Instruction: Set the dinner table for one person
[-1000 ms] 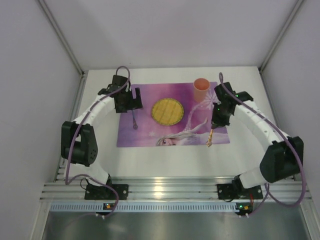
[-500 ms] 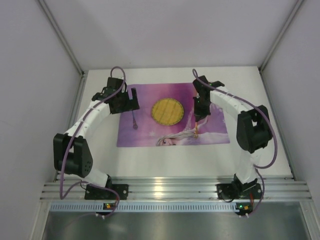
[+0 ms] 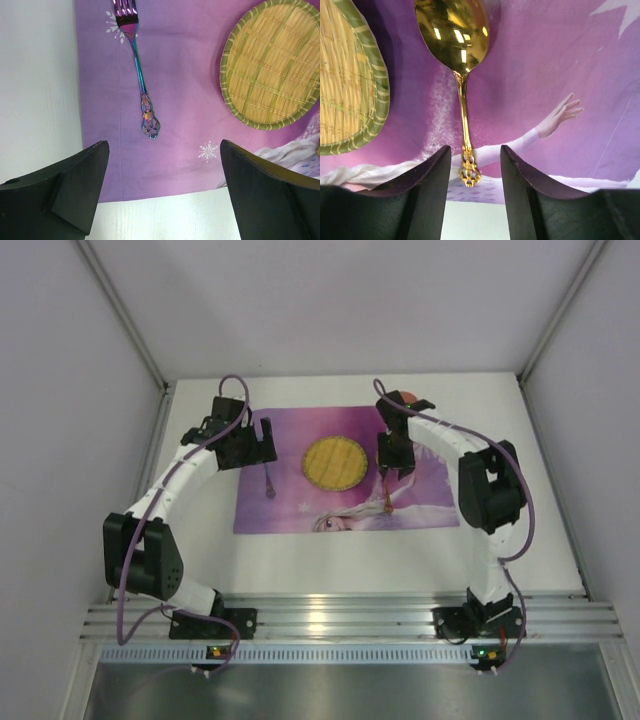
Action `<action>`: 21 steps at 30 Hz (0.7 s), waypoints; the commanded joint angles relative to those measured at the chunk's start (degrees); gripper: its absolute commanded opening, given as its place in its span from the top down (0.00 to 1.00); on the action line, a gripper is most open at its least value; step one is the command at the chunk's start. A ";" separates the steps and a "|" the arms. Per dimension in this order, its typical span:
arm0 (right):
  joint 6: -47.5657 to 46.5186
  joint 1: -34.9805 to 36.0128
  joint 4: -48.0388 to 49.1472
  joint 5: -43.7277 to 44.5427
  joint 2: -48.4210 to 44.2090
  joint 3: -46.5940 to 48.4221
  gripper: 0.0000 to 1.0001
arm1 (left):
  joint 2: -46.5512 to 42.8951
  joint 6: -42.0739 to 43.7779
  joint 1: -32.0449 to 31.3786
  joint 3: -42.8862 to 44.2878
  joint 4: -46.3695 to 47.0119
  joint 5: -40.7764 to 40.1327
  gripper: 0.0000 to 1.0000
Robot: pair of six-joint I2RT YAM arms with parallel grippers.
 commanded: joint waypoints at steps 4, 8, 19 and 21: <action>1.36 2.71 -0.84 1.72 -9.69 0.34 0.55 | -0.50 0.96 0.03 1.74 -0.85 0.48 0.03; 2.86 4.20 -1.46 1.89 -17.53 -3.79 0.54 | -0.41 0.87 0.03 2.62 -1.03 0.39 0.03; -1.96 5.00 7.74 -4.59 -48.93 -15.44 0.56 | -3.66 -0.01 0.03 4.30 -2.79 0.21 0.03; -1.19 5.00 15.65 -4.79 -56.35 -21.61 0.39 | -5.67 -1.06 -0.05 4.47 -3.14 1.26 0.03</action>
